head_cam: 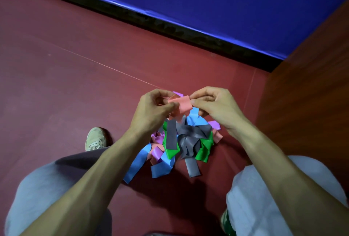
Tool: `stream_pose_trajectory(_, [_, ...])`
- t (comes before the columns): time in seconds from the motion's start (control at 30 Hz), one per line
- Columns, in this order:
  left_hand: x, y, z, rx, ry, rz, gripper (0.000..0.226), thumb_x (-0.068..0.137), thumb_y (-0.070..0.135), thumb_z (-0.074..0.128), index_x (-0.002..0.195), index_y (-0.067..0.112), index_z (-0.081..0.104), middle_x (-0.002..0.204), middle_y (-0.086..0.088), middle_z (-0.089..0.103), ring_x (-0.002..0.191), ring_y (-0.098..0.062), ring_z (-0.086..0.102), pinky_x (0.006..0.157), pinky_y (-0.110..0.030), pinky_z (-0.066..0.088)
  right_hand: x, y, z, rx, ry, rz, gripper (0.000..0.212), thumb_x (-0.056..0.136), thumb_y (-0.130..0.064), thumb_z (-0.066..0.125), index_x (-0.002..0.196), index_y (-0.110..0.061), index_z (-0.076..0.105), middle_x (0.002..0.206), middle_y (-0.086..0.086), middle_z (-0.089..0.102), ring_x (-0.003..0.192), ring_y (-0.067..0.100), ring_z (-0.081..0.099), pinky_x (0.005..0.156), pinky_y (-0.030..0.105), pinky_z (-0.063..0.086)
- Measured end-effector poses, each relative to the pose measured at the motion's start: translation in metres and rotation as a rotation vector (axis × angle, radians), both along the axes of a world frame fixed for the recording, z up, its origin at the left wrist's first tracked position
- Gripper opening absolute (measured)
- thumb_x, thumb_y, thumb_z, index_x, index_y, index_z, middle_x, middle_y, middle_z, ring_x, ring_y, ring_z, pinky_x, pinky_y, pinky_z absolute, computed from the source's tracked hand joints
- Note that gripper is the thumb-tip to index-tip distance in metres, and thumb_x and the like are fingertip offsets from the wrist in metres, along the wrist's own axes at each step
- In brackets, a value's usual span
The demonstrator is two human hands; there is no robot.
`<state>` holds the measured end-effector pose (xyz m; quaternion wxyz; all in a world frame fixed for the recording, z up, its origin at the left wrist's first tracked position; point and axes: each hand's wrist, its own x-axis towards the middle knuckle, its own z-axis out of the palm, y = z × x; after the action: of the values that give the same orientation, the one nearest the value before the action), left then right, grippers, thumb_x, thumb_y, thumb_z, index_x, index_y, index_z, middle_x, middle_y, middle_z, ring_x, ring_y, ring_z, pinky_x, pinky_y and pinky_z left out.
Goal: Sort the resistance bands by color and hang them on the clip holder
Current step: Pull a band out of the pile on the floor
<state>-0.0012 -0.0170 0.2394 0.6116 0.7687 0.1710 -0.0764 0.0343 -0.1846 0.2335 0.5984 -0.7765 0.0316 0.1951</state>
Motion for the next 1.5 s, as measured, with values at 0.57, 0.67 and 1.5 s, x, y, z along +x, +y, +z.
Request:
stream_pose_trajectory(0.57, [0.002,0.012,0.007,0.228,-0.127,-0.386,0.029,0.085,0.000,0.064,0.090,0.028,0.067,0.081,-0.012,0.066,0.071,-0.029,0.062,0.074,-0.047,0.054,0.005,0.000,-0.013,-0.182,-0.134,0.207,0.050,0.080,0.008,0.043,0.109,-0.026,0.065,0.112,-0.009,0.066,0.110,0.006,0.059,0.097,0.021,0.044])
stream_pose_trajectory(0.67, [0.000,0.015,0.011,0.220,-0.148,-0.419,0.028,0.087,0.001,0.063,0.089,0.028,0.068,0.087,-0.013,0.069,0.083,-0.032,0.066,0.078,-0.048,0.054,0.002,-0.001,-0.016,-0.297,-0.162,0.419,0.046,0.081,0.004,0.051,0.116,-0.023,0.066,0.115,-0.012,0.066,0.107,-0.002,0.058,0.092,0.013,0.042])
stream_pose_trajectory(1.5, [0.003,0.031,0.007,0.615,-0.199,-0.301,0.033,0.082,0.003,0.063,0.093,0.035,0.066,0.076,0.019,0.057,0.069,-0.003,0.056,0.060,-0.012,0.040,0.016,-0.019,-0.013,-0.251,-0.284,0.255,0.021,0.089,-0.018,0.062,0.074,-0.033,0.062,0.080,0.018,0.066,0.067,0.016,0.050,0.070,0.041,0.049])
